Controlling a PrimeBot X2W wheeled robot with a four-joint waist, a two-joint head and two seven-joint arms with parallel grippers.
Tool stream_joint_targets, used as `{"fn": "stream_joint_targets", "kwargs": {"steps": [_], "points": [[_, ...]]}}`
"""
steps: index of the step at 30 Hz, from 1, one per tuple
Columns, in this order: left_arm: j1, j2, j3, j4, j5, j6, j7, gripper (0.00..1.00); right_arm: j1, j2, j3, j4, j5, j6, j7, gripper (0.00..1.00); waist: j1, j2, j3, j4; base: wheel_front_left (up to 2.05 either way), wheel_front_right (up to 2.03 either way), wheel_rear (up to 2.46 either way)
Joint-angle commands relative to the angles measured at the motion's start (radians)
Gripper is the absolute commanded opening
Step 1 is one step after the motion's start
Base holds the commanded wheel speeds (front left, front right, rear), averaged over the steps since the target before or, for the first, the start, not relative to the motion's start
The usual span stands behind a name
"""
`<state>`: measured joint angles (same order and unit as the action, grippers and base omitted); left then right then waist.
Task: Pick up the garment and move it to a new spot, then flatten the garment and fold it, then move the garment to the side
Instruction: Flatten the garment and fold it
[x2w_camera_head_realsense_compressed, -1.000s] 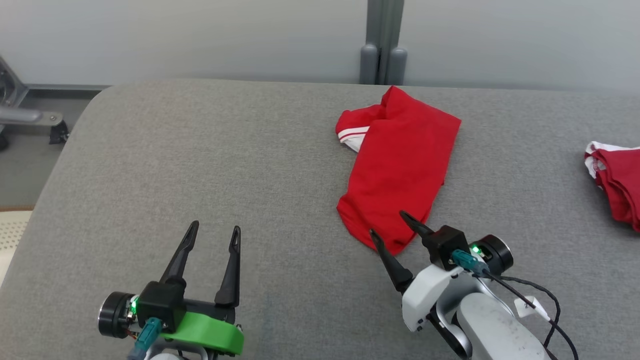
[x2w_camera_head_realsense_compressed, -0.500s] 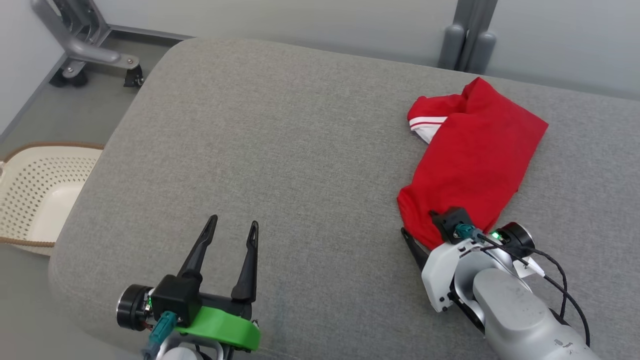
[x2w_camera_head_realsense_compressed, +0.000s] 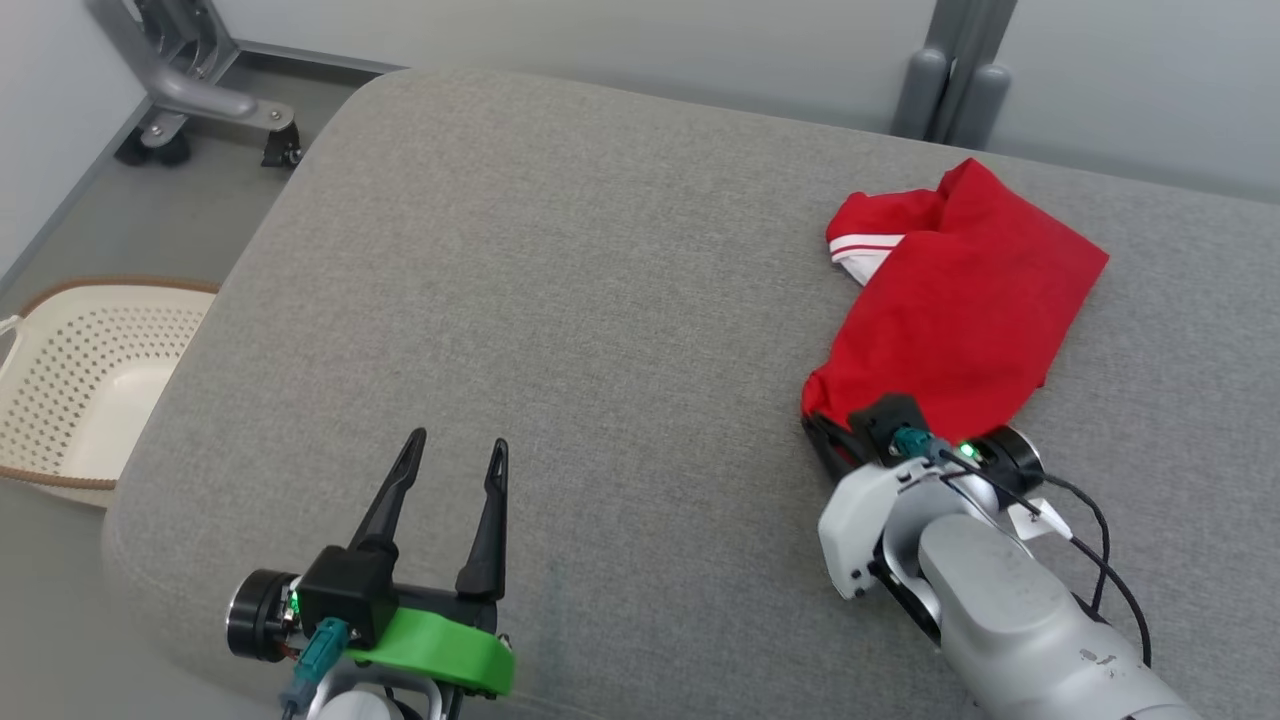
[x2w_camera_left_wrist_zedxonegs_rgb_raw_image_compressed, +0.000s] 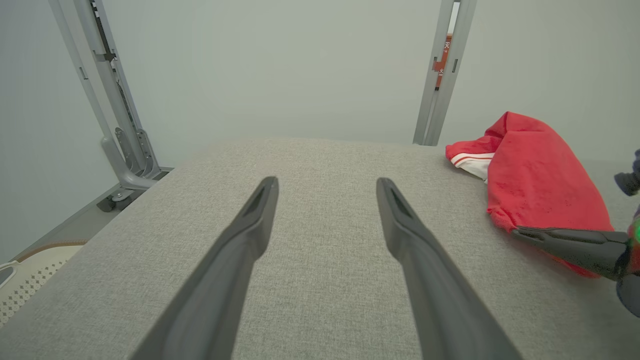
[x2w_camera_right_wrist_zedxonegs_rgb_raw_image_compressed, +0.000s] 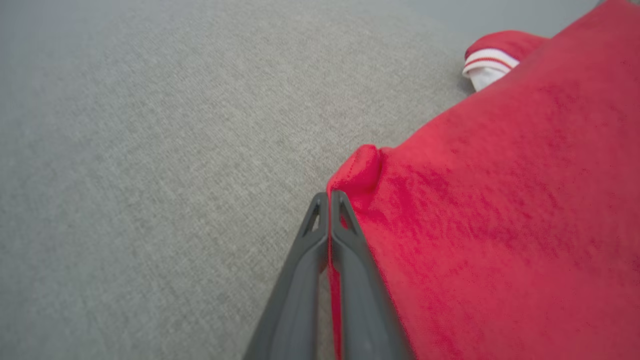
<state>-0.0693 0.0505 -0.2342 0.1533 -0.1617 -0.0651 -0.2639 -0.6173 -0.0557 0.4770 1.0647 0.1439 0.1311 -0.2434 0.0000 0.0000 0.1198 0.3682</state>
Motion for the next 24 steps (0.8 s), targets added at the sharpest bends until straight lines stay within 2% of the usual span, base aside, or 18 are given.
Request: {"fn": "stream_joint_targets", "kwargs": {"steps": [1,6,8,10,12,15,18,24], "points": [[0.008,0.0,0.006,0.001,0.01,-0.002,0.0,1.0,-0.019,0.003,0.021,-0.037,0.031,-0.001,-0.011,0.0,0.0,0.0,-0.033,-0.044,0.0,0.0,0.0],[0.022,0.001,0.011,0.003,0.014,-0.006,0.0,1.0,-0.05,0.004,0.167,-0.278,0.213,-0.001,-0.021,0.0,0.0,0.0,-0.064,-0.113,0.0,0.0,0.0],[0.024,0.001,0.012,0.003,0.011,-0.007,0.0,1.0,-0.076,0.004,0.204,-0.388,0.285,0.0,-0.021,0.0,0.0,0.0,-0.074,-0.138,0.0,0.0,0.0],[0.028,0.001,0.016,0.0,0.006,-0.004,0.0,1.0,-0.104,0.004,0.196,-0.502,0.355,0.0,-0.022,0.0,0.0,0.0,-0.082,-0.161,0.0,0.0,0.0],[0.035,0.001,0.024,-0.003,0.002,0.002,0.0,1.0,-0.123,0.002,0.159,-0.591,0.399,0.0,-0.021,0.0,0.0,0.0,-0.089,-0.186,0.0,0.0,0.0],[0.046,0.001,0.037,-0.008,0.0,0.005,0.0,1.0,-0.132,0.002,0.05,-0.688,0.416,-0.001,-0.022,0.0,0.0,0.0,-0.092,-0.229,0.0,0.0,0.0],[0.054,0.001,0.042,-0.013,-0.003,0.006,0.0,1.0,-0.09,-0.002,-0.068,-0.687,0.362,0.0,-0.021,0.0,0.0,0.0,-0.091,-0.265,0.0,0.0,0.0],[0.047,0.001,0.037,-0.021,-0.016,0.014,0.0,1.0,0.084,-0.065,-0.377,-0.634,0.314,0.0,-0.021,0.0,0.0,0.0,-0.076,-0.319,0.0,0.0,0.0]]}}
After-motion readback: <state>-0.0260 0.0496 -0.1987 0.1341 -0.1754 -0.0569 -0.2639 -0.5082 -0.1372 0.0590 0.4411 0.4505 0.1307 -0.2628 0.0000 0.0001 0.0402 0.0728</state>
